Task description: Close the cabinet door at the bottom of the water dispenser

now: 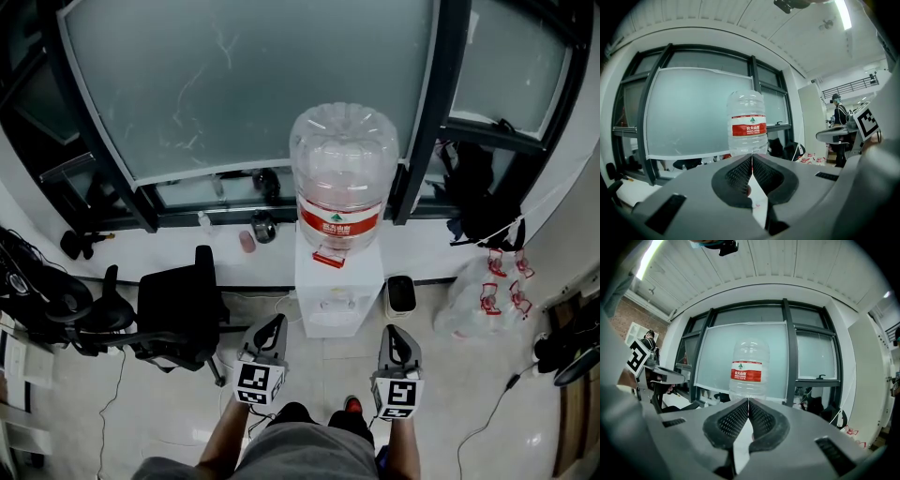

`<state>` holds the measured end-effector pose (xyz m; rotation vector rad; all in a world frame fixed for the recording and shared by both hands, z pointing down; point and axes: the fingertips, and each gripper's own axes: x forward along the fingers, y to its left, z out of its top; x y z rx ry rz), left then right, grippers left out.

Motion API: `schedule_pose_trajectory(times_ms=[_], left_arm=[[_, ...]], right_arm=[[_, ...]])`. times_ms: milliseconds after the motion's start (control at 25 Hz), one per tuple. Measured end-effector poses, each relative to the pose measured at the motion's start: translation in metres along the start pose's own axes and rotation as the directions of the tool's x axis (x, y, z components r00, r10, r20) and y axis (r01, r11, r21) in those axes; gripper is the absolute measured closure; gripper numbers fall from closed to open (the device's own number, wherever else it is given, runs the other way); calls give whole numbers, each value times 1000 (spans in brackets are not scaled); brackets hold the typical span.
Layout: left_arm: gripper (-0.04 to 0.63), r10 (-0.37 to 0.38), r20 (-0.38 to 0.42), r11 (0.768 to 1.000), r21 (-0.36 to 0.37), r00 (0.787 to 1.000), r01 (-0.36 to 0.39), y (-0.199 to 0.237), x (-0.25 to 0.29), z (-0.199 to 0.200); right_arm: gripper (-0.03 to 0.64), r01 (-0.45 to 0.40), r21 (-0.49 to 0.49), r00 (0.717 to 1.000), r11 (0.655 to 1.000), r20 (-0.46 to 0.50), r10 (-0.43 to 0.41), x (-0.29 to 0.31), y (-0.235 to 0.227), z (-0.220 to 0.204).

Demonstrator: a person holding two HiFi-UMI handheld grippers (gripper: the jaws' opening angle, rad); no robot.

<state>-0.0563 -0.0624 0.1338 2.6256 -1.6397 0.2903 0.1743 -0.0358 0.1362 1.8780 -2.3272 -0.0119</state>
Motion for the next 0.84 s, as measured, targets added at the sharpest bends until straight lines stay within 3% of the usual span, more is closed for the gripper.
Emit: schedule_pose_trajectory(times_ms=[840], left_arm=[[571, -5, -12, 1000, 5, 1000, 5, -4, 13, 1]], right_arm=[[597, -1, 21, 1000, 1000, -27, 1, 11, -8, -5]])
